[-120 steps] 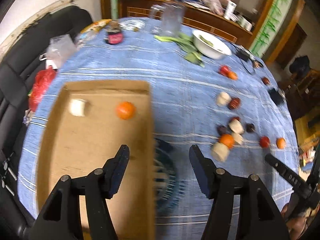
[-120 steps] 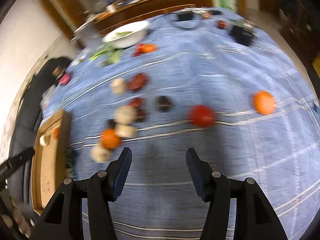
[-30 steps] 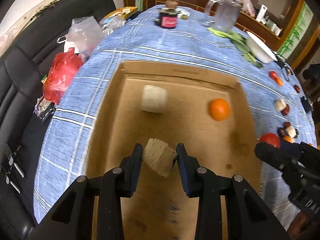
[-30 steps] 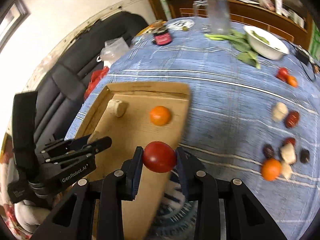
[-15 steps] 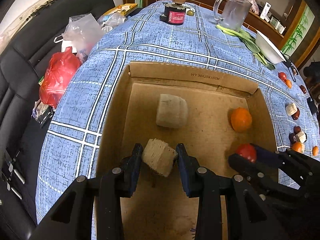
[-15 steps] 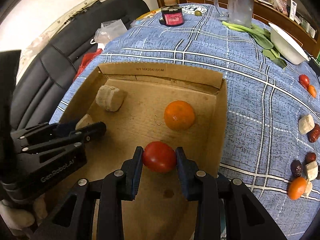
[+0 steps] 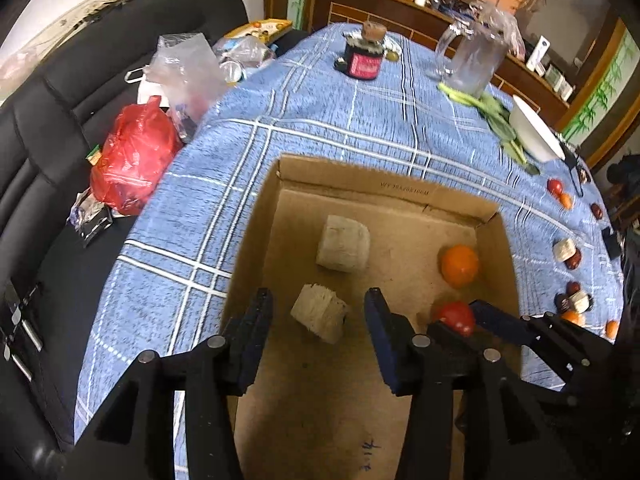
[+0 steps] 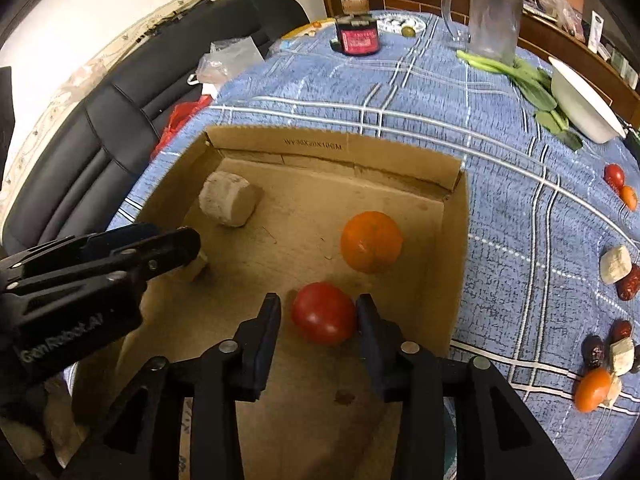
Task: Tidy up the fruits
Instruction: 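Carry the white chunk and tomato into the box and open both tools, then withdraw both tools from the box toward the remaining oranges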
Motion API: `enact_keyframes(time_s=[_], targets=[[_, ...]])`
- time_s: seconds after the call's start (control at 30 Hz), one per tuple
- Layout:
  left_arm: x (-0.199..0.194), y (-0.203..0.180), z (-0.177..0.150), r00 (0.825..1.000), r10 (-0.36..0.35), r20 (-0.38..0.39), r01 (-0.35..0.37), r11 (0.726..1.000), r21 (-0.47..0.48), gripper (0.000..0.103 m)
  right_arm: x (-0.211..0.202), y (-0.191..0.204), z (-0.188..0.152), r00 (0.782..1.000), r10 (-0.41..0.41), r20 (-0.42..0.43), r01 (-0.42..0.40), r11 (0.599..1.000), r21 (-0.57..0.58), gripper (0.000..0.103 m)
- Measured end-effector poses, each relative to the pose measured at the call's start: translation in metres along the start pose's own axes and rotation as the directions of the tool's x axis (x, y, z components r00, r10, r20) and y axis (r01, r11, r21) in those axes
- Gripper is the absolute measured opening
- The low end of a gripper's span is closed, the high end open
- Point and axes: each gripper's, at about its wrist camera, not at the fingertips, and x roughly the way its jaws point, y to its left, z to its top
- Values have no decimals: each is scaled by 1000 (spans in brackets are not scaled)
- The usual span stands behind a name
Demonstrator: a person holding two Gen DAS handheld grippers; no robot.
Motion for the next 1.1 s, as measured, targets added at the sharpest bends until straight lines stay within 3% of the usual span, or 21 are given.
enact_keyframes(time_s=[0.43, 0.63, 0.73, 0.83, 1.1], targets=[[-52, -47, -19, 998, 22, 66, -26, 998, 60, 51, -61, -35, -23, 997, -4, 83, -4, 996, 90, 53], [-68, -80, -31, 997, 16, 80, -24, 995, 99, 53, -88, -68, -55, 995, -16, 96, 2, 991, 135, 55], [-74, -96, -37, 997, 1, 82, -10, 994, 111, 58, -104, -99, -83, 995, -41, 93, 23, 982, 189, 58], [-71, -112, -46, 998, -9, 67, 1, 992, 124, 60, -115, -136, -114, 994, -76, 76, 53, 962, 269, 58], [-36, -185, -75, 996, -80, -42, 87, 979, 187, 60, -155, -255, -202, 984, -176, 28, 134, 835, 534, 57]])
